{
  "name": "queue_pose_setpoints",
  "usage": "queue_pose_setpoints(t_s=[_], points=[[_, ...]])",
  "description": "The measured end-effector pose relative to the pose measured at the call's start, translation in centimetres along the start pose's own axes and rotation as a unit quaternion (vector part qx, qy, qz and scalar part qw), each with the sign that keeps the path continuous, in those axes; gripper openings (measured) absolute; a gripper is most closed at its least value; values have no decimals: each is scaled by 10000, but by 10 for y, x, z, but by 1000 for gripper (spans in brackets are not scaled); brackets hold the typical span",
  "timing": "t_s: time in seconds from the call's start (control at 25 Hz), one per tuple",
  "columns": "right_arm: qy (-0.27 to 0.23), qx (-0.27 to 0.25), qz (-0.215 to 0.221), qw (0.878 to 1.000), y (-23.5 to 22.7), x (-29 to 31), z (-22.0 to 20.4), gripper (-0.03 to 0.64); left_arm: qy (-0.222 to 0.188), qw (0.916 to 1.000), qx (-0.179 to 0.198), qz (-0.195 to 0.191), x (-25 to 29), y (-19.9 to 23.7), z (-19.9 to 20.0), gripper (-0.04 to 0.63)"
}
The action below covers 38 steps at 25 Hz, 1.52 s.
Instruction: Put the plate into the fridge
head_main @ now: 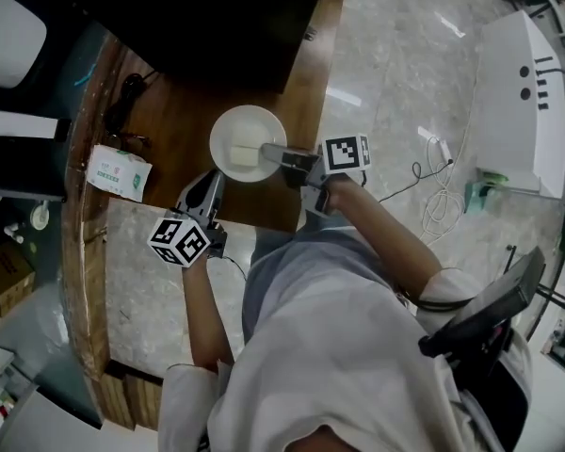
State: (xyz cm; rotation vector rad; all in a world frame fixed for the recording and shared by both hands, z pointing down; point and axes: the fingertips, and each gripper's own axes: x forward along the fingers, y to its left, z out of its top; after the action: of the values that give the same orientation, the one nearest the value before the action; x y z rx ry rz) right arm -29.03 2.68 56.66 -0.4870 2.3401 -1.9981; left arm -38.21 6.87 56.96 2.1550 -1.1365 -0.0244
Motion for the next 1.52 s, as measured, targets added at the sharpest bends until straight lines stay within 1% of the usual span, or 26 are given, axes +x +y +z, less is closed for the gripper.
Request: queue_pose_setpoints(t_s=[0.16, 0.32, 0.44, 0.56, 0.68, 0.76, 0.8, 0.88, 0.96, 1.04, 1.08, 1.12, 1.2, 1.24, 1.4, 1.52], points=[[-184, -94, 4, 9998, 2, -48, 14, 32, 168, 9981, 585, -85, 30, -45, -3, 29], [-359, -103, 124, 9992, -4, -109, 26, 32, 297, 9947, 925, -344, 69, -104, -15, 27], [-477, -56, 92, 9988, -14, -166, 37, 32, 324, 9920, 1173, -337, 103, -150, -24, 21], [-641, -35, 219, 9977, -21, -232, 55, 32, 313, 9900, 1322, -376, 139, -205, -37, 20], [-798, -60, 377, 9961, -33, -318, 80, 32, 232, 9878, 1485, -409, 191, -272, -55, 20], [-824, -53, 317, 9961, -43, -370, 93, 32, 194, 9848, 1681, -386, 222, -312, -65, 20], [-824, -51, 278, 9962, -45, -390, 96, 32, 178, 9843, 1715, -376, 233, -327, -68, 19], [-846, -65, 276, 9960, -44, -423, 106, 32, 101, 9869, 1570, -364, 251, -351, -69, 18], [-884, -37, 468, 9950, -35, -453, 118, 32, -65, 9896, 1411, -258, 268, -367, -63, 18], [-851, -89, 726, 9937, -21, -477, 127, 32, -300, 9896, 1406, -44, 277, -377, -52, 18], [-815, -164, 740, 9938, -17, -487, 130, 32, -413, 9889, 1425, 48, 280, -382, -47, 18], [-782, -233, 623, 9947, -18, -497, 135, 32, -508, 9880, 1457, 120, 283, -387, -41, 18], [-743, -316, 355, 9961, -23, -515, 149, 32, -633, 9850, 1590, 240, 293, -397, -32, 18], [-733, -344, 372, 9960, -22, -520, 158, 32, -661, 9833, 1670, 301, 299, -402, -29, 18], [-657, -417, 706, 9945, -9, -520, 207, 32, -724, 9751, 2001, 628, 332, -408, -15, 18], [-523, -377, 665, 9957, -5, -501, 250, 32, -919, 9691, 2109, 888, 355, -402, 13, 18]])
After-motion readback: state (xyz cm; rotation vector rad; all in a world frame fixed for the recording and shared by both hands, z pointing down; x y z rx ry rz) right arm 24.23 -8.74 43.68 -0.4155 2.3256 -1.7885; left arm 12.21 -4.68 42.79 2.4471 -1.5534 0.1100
